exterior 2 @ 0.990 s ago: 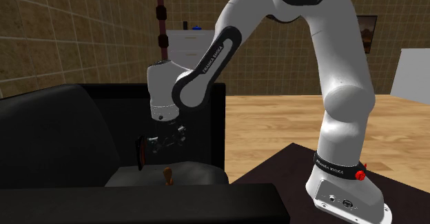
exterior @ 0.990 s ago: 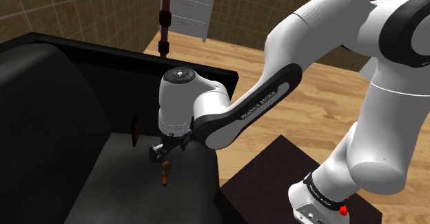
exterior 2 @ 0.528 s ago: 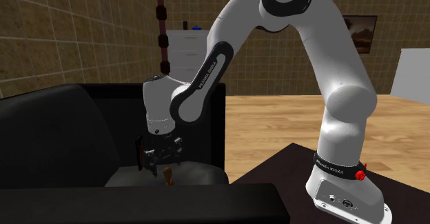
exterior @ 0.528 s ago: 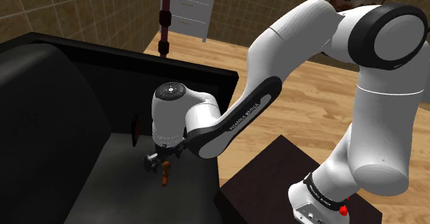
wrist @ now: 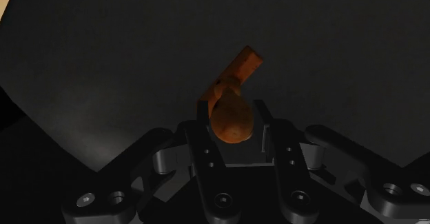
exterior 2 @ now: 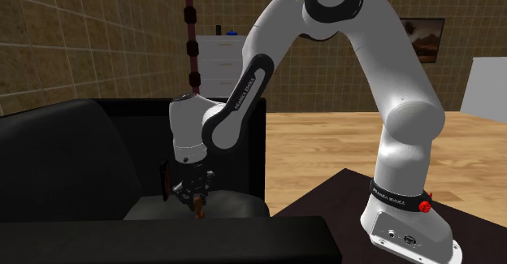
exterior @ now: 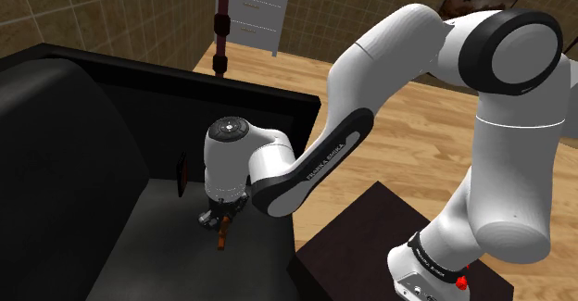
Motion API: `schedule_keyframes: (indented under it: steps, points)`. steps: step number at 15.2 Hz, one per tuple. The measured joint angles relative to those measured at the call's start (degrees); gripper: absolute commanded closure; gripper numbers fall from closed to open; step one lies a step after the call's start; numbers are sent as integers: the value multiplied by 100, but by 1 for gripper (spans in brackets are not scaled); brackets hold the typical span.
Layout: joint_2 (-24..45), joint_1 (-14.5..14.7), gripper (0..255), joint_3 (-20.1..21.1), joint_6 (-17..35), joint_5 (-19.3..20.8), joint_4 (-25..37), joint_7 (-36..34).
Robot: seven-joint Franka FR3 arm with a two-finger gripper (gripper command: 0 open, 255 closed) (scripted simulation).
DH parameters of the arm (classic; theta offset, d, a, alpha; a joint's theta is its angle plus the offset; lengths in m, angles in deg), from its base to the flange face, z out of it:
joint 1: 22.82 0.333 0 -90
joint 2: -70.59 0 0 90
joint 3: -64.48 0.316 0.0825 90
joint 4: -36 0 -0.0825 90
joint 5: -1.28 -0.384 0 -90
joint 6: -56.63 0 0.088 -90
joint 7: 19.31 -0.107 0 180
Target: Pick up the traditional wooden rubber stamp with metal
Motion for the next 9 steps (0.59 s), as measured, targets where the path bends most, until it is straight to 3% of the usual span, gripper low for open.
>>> schedule_keyframes:
  steps: [9]
  points:
    - [-212, -98, 255, 124, -138, -160, -63, 115]
